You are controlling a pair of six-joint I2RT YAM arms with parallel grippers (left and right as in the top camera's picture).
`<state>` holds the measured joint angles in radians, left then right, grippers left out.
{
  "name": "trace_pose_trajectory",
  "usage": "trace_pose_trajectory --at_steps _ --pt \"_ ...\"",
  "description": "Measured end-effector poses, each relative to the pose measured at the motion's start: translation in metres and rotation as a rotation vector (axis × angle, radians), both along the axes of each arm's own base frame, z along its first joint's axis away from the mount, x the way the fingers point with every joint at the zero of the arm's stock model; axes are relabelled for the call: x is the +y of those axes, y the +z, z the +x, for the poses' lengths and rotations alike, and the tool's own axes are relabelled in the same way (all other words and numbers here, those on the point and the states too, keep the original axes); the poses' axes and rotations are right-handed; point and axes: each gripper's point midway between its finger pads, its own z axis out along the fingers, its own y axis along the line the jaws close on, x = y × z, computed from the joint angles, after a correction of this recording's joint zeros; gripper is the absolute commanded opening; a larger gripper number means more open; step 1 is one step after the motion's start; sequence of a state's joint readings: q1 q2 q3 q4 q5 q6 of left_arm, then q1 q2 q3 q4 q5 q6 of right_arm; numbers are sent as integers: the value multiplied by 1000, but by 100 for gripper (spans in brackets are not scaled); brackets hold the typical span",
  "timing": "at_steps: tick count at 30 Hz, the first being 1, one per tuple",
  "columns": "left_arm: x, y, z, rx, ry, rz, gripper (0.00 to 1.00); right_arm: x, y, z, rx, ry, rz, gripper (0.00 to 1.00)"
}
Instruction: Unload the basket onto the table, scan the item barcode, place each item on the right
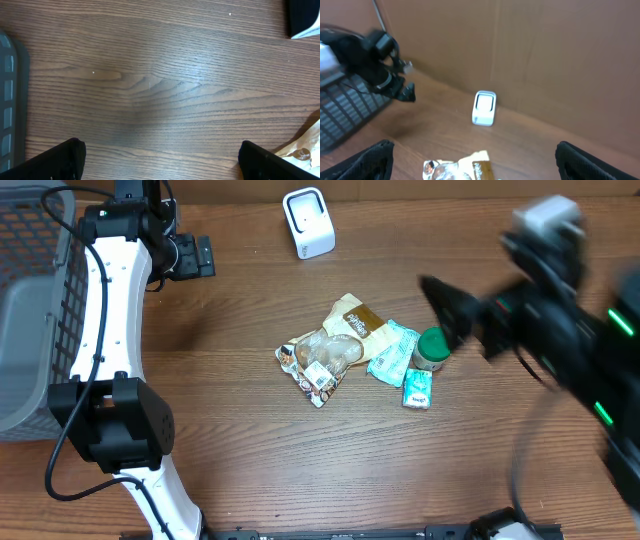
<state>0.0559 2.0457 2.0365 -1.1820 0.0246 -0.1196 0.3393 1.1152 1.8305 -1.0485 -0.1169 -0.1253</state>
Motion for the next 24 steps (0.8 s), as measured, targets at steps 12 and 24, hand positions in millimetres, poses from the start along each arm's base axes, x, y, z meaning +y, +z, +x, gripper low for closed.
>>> trace_pose_trajectory --at_steps 12,24 --pt "0 0 0 0 0 0 99 -80 -37 -171 -260 -133 65 100" --pt "0 0 0 0 0 0 99 -82 -131 -148 -294 -207 75 100"
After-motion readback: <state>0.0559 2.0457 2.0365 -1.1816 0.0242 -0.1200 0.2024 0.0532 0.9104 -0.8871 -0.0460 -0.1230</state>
